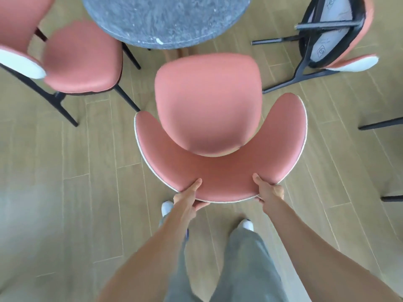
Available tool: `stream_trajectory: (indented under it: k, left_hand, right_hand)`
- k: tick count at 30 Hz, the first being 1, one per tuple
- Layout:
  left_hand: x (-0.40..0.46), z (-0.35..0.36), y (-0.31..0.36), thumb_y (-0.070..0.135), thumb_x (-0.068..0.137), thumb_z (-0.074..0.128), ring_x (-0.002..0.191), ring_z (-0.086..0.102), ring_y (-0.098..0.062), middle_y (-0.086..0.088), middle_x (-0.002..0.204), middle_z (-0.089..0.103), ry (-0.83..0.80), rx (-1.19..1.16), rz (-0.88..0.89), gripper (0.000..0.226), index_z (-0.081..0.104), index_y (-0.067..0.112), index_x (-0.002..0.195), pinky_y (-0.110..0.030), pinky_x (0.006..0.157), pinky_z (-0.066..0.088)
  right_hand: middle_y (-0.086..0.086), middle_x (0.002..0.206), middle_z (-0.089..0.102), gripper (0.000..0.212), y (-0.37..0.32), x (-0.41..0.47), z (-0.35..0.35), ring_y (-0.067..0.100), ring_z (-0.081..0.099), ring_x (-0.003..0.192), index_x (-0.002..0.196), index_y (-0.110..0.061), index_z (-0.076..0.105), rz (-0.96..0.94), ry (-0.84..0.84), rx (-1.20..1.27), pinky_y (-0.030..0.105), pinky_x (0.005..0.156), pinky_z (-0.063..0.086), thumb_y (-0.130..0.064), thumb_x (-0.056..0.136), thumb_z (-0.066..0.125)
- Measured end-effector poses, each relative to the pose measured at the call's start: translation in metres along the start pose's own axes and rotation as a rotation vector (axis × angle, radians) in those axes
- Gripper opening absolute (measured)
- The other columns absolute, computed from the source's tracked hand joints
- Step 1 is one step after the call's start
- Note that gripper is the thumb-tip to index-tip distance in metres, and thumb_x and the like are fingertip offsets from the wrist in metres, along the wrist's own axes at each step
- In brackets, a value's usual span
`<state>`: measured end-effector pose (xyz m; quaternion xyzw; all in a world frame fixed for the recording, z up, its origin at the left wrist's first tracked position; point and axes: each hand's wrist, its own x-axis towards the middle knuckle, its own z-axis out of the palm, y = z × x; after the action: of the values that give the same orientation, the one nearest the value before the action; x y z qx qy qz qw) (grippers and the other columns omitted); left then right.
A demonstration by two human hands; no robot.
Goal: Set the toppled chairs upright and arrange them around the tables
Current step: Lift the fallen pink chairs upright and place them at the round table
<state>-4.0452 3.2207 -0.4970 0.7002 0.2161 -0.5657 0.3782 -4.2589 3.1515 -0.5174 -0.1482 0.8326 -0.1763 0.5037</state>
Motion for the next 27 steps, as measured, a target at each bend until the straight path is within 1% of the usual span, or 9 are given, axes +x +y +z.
stream_trajectory:
  k: [2, 5, 9, 11, 14, 16, 20, 22, 27]
  left_hand:
    - [-0.001, 0.013, 0.024, 0.016, 0.063, 0.094, 0.063, 0.066, -0.036, -0.011, 0.106, 0.061, 0.007, 0.028, 0.044, 0.054, 0.059, 0.007, 0.102, -0.047, 0.052, 0.061]
    - [0.001, 0.029, 0.054, 0.015, 0.065, 0.093, 0.049, 0.069, -0.040, -0.016, 0.116, 0.063, -0.005, 0.032, 0.097, 0.068, 0.055, 0.004, 0.120, -0.049, 0.055, 0.061]
    - [0.012, 0.046, 0.089, 0.013, 0.067, 0.092, 0.054, 0.070, -0.043, -0.020, 0.108, 0.065, -0.013, 0.050, 0.153, 0.068, 0.052, 0.006, 0.120, -0.045, 0.045, 0.058]
    - [0.017, 0.055, 0.104, 0.013, 0.067, 0.092, 0.053, 0.070, -0.043, -0.019, 0.105, 0.065, -0.014, 0.058, 0.166, 0.063, 0.052, 0.006, 0.115, -0.044, 0.044, 0.058]
    - [0.026, 0.066, 0.127, 0.013, 0.067, 0.092, 0.051, 0.069, -0.043, -0.017, 0.102, 0.064, -0.001, 0.050, 0.164, 0.055, 0.051, 0.009, 0.103, -0.043, 0.044, 0.057]
    - [0.031, 0.073, 0.141, 0.014, 0.067, 0.092, 0.051, 0.069, -0.043, -0.017, 0.106, 0.063, -0.014, 0.061, 0.157, 0.055, 0.053, 0.009, 0.106, -0.042, 0.045, 0.058]
    - [0.039, 0.089, 0.171, 0.016, 0.069, 0.092, 0.051, 0.069, -0.044, -0.014, 0.112, 0.062, -0.007, 0.065, 0.161, 0.059, 0.056, 0.009, 0.116, -0.042, 0.048, 0.059]
    - [0.039, 0.097, 0.182, 0.019, 0.071, 0.090, 0.052, 0.070, -0.043, -0.011, 0.111, 0.062, 0.008, 0.072, 0.147, 0.057, 0.057, 0.011, 0.117, -0.041, 0.048, 0.060]
    - [0.034, 0.101, 0.196, 0.024, 0.074, 0.089, 0.055, 0.071, -0.042, -0.003, 0.097, 0.062, 0.022, 0.094, 0.114, 0.044, 0.056, 0.017, 0.102, -0.040, 0.059, 0.063]
  right_hand:
    - [0.009, 0.118, 0.062, 0.070, -0.026, 0.002, 0.005, 0.023, 0.066, 0.079, 0.124, -0.005, 0.057, -0.052, -0.062, -0.010, 0.044, 0.077, 0.063, -0.042, 0.072, 0.087]
    - [0.013, 0.125, 0.060, 0.072, -0.062, 0.007, 0.015, 0.034, 0.071, 0.091, 0.129, -0.005, 0.052, -0.072, -0.189, -0.014, 0.047, 0.072, 0.063, -0.037, 0.074, 0.087]
    - [0.010, 0.114, 0.064, 0.064, -0.099, 0.012, 0.032, 0.037, 0.075, 0.073, 0.129, -0.008, 0.052, -0.102, -0.241, 0.008, 0.040, 0.058, 0.064, -0.034, 0.080, 0.084]
    - [0.008, 0.112, 0.065, 0.061, -0.114, 0.016, 0.041, 0.036, 0.074, 0.064, 0.128, -0.008, 0.053, -0.123, -0.246, 0.002, 0.038, 0.058, 0.063, -0.034, 0.081, 0.082]
    - [0.009, 0.110, 0.066, 0.060, -0.137, 0.023, 0.052, 0.036, 0.074, 0.059, 0.128, -0.008, 0.053, -0.127, -0.240, -0.002, 0.031, 0.047, 0.059, -0.034, 0.082, 0.082]
    - [0.009, 0.115, 0.064, 0.059, -0.152, 0.028, 0.060, 0.035, 0.074, 0.058, 0.127, -0.009, 0.053, -0.135, -0.233, -0.015, 0.029, 0.045, 0.057, -0.033, 0.081, 0.082]
    - [0.011, 0.110, 0.064, 0.053, -0.183, 0.038, 0.079, 0.035, 0.073, 0.056, 0.121, -0.011, 0.055, -0.124, -0.218, -0.013, 0.042, 0.065, 0.064, -0.031, 0.081, 0.083]
    - [0.014, 0.111, 0.063, 0.053, -0.199, 0.043, 0.086, 0.034, 0.072, 0.052, 0.119, -0.012, 0.051, -0.115, -0.204, -0.024, 0.047, 0.069, 0.064, -0.029, 0.081, 0.084]
    - [0.017, 0.120, 0.063, 0.056, -0.214, 0.051, 0.097, 0.035, 0.072, 0.053, 0.120, -0.006, 0.054, -0.103, -0.155, -0.041, 0.041, 0.053, 0.062, -0.026, 0.078, 0.086]
